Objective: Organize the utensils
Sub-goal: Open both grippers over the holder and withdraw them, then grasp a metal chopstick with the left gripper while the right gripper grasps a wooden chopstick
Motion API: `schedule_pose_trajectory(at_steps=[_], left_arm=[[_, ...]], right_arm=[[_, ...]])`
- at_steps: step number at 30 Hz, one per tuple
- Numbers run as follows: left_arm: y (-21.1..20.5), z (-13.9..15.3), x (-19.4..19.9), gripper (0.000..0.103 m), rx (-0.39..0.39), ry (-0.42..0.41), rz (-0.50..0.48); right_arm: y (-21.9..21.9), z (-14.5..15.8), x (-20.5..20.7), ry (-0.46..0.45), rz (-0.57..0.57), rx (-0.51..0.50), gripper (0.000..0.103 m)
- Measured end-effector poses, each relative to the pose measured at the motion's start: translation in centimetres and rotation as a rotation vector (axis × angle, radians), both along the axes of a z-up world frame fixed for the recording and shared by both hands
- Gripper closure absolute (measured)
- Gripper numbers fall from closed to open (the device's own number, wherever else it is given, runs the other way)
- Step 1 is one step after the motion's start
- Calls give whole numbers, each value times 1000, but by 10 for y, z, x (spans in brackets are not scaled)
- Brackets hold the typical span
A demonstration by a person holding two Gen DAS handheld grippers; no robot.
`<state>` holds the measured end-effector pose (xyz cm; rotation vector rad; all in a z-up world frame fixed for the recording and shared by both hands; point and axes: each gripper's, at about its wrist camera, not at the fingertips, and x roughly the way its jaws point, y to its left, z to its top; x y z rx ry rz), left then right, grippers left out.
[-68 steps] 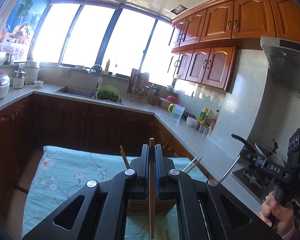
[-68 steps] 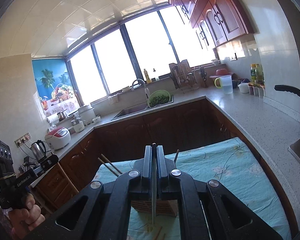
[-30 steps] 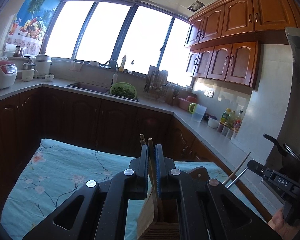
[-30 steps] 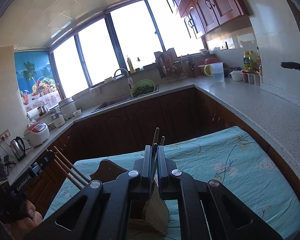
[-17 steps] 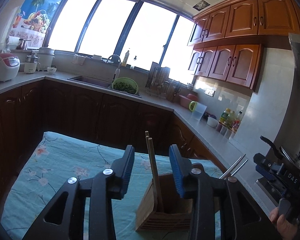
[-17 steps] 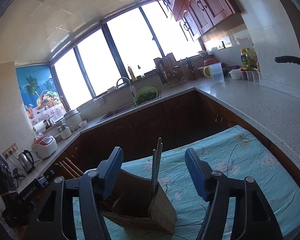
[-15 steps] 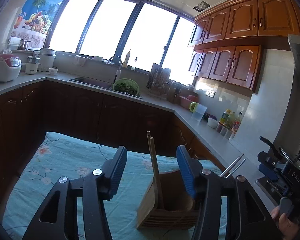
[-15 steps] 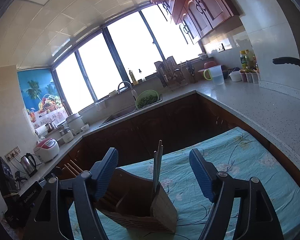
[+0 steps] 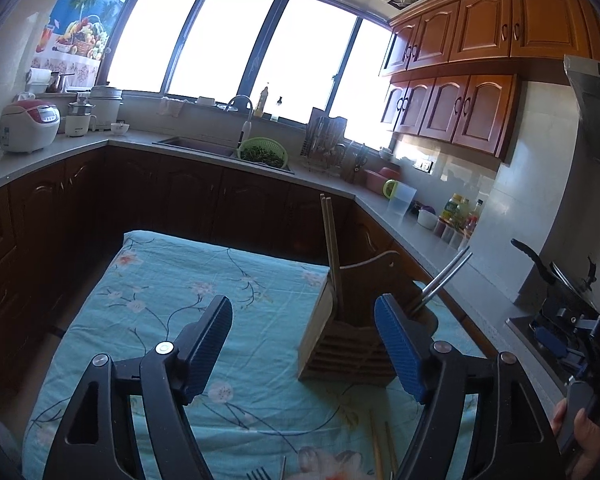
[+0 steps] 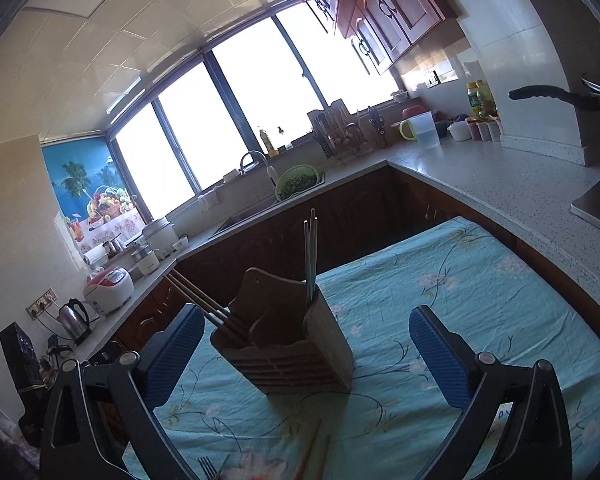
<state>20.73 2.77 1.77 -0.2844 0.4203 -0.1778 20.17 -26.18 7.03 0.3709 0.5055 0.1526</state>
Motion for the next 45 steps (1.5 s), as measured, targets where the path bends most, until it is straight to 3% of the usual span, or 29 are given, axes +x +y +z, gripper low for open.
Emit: schedule_pose_trajectory(at_steps=[16, 24, 37, 41, 45], left_arm=[[8, -25, -65, 30, 54, 152, -18], [4, -32, -72, 30, 119, 234, -39], [-23, -32, -54, 33, 241, 307, -113], [-32, -32, -44, 47, 267, 330, -157], [-40, -33, -27, 56, 321, 350, -202]], right_arm=[[6, -58, -60, 172, 14, -1, 0], [13, -80, -73, 238, 25, -30, 0], [30, -89, -64, 277, 62, -92, 1], [35, -90, -60, 286, 75, -116, 10], [40, -95, -49, 319, 91, -129, 34]])
